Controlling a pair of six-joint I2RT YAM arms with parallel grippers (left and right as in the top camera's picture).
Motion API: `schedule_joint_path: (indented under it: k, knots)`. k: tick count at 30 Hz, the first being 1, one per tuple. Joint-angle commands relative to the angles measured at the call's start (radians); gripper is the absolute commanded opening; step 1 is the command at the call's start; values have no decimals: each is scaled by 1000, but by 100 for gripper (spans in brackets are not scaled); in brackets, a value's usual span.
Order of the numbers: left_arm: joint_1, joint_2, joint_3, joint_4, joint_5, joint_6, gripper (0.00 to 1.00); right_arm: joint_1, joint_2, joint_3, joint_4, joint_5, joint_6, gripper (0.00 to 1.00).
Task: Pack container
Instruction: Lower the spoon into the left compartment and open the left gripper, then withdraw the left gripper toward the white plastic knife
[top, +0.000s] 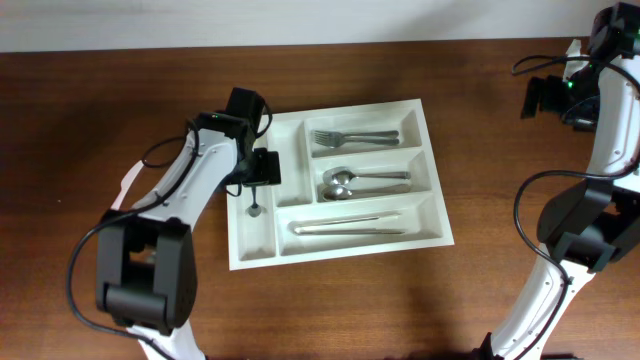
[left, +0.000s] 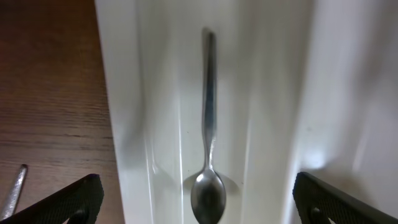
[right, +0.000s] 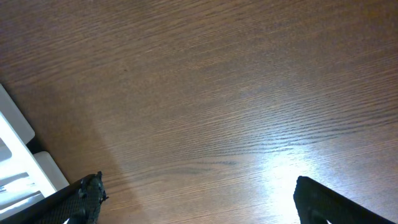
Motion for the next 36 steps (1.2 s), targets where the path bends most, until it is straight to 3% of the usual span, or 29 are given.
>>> schedule_joint_path:
  k: [1,5,14,18,26,31,36]
  knots:
    - [1,-80,35,2,-2,5,99,5,-2,1,-3,-6,8,99]
    - [1,-129,37,-6,-38,13,99,5,-2,1,-3,-6,8,99]
    - [53,-190,37,-134,-328,43,99,5,-2,1,-3,-6,8,99]
    - [110,-189,36,-158,-327,58,99,5,-2,1,-3,-6,8,99]
    - [259,-189,34,-243,-326,263,99,5,-2,1,-3,-6,8,99]
    - [381,-189,-1,-217,-320,320,99,5,-2,1,-3,-6,8,99]
    - [505,-188,-57,-127,-147,473,98,5,-2,1,-3,-6,8,99]
